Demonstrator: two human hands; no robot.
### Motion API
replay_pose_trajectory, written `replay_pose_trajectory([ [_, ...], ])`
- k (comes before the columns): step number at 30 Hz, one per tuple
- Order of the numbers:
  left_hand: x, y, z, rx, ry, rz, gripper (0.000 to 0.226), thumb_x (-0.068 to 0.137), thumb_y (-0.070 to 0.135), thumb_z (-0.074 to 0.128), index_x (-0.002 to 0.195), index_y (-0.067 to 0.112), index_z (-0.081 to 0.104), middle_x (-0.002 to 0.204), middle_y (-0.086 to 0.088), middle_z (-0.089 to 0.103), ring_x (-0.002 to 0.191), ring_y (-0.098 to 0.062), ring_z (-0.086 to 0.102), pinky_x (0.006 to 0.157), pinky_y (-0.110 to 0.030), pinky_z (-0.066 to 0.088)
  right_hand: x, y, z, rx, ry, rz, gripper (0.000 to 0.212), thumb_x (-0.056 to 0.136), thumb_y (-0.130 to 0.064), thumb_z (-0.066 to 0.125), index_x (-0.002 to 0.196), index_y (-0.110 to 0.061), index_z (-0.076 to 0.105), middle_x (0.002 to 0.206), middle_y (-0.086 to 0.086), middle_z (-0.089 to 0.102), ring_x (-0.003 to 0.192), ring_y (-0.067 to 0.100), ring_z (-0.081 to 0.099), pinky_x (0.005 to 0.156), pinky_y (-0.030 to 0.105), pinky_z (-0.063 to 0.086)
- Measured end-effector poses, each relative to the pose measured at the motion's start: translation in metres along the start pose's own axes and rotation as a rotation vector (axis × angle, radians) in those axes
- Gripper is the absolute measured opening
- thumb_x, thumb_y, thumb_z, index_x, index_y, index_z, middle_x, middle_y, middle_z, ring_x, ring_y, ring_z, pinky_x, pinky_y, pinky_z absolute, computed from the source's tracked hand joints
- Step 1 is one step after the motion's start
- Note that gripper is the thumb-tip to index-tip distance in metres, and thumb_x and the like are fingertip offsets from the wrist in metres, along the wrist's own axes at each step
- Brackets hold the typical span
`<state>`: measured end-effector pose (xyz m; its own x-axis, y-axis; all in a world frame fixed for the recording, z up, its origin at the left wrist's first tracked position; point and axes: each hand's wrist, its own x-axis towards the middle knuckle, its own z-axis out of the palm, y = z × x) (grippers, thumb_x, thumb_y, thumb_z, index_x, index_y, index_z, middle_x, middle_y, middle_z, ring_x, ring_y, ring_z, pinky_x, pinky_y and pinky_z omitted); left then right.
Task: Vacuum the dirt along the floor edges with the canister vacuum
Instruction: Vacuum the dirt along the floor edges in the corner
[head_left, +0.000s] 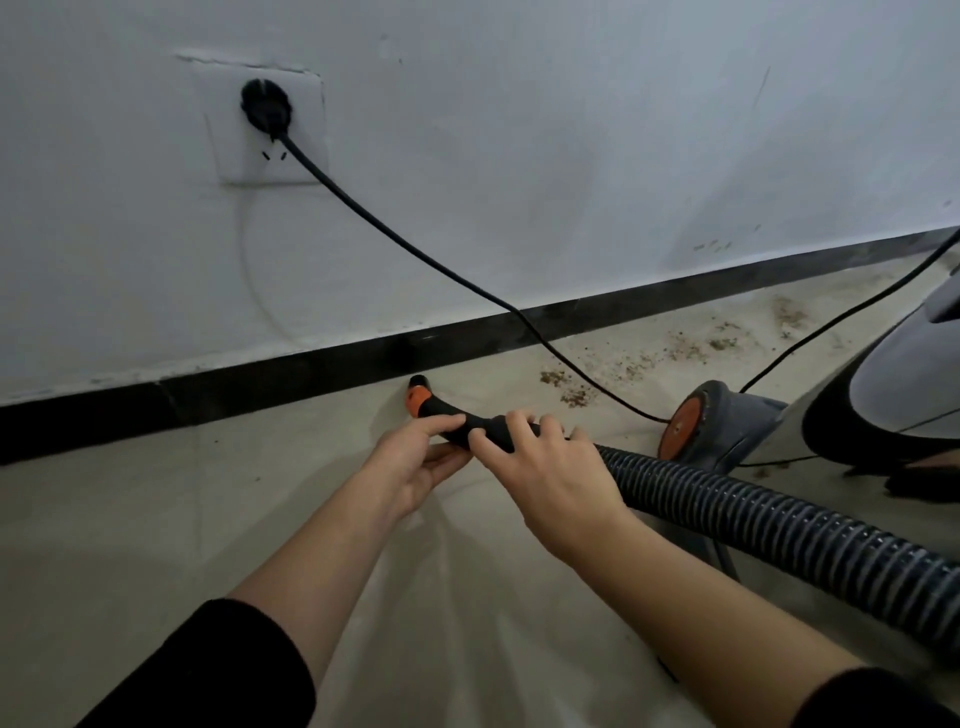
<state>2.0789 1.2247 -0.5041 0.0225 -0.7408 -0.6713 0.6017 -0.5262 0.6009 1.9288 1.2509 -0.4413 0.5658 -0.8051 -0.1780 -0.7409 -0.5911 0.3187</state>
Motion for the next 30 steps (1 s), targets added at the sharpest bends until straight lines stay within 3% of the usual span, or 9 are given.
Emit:
replay_pose_trajectory([
  [4,-0.017,0.009,-0.028,0.009,0.024,0.023,0.043,0.086,0.003,0.067,0.126,-0.003,0.052,0.108,-0.028,0.067,0.094,-0.029,0.071,0.067,-0.029,0.061,0.003,-0.022,-0.006,0.028,0.023,-0.053,0.072,0.089,-0.010,0.057,0.145,-0.021,0.012,0.136,0.024,0.030,0.113,0.044,0.046,0.090,0.052,0.045],
  [12,-0.050,0.014,-0.071,-0.022,0.082,0.070,0.046,0.088,0.002,0.065,0.131,-0.001,0.048,0.110,-0.027,0.066,0.096,-0.031,0.071,0.076,-0.033,0.060,0.004,-0.058,-0.020,0.005,0.067,-0.165,0.075,0.087,-0.010,0.060,0.145,-0.019,0.013,0.134,0.027,0.029,0.111,0.045,0.047,0.088,0.052,0.046],
  [17,-0.078,0.002,-0.090,-0.067,0.094,0.067,0.038,0.089,0.003,0.064,0.125,-0.001,0.051,0.111,-0.027,0.066,0.100,-0.031,0.069,0.086,-0.035,0.056,-0.008,-0.070,-0.030,0.003,0.075,-0.260,0.071,0.090,-0.011,0.056,0.145,-0.020,0.013,0.134,0.025,0.029,0.108,0.043,0.047,0.084,0.049,0.047],
  [23,-0.109,-0.017,-0.118,-0.164,0.104,0.079,0.034,0.089,0.003,0.062,0.122,-0.005,0.056,0.108,-0.025,0.069,0.102,-0.029,0.068,0.088,-0.033,0.056,-0.024,-0.091,-0.043,-0.008,0.063,-0.398,0.067,0.089,-0.013,0.056,0.142,-0.020,0.015,0.131,0.024,0.030,0.105,0.042,0.048,0.077,0.049,0.051],
  [30,-0.129,-0.024,-0.146,-0.208,0.138,0.098,0.040,0.088,0.002,0.062,0.126,-0.008,0.055,0.095,-0.020,0.071,0.084,-0.023,0.072,0.067,-0.027,0.061,-0.031,-0.115,-0.052,-0.026,0.077,-0.477,0.062,0.092,-0.012,0.050,0.144,-0.017,0.017,0.132,0.027,0.030,0.106,0.046,0.047,0.081,0.055,0.049],
])
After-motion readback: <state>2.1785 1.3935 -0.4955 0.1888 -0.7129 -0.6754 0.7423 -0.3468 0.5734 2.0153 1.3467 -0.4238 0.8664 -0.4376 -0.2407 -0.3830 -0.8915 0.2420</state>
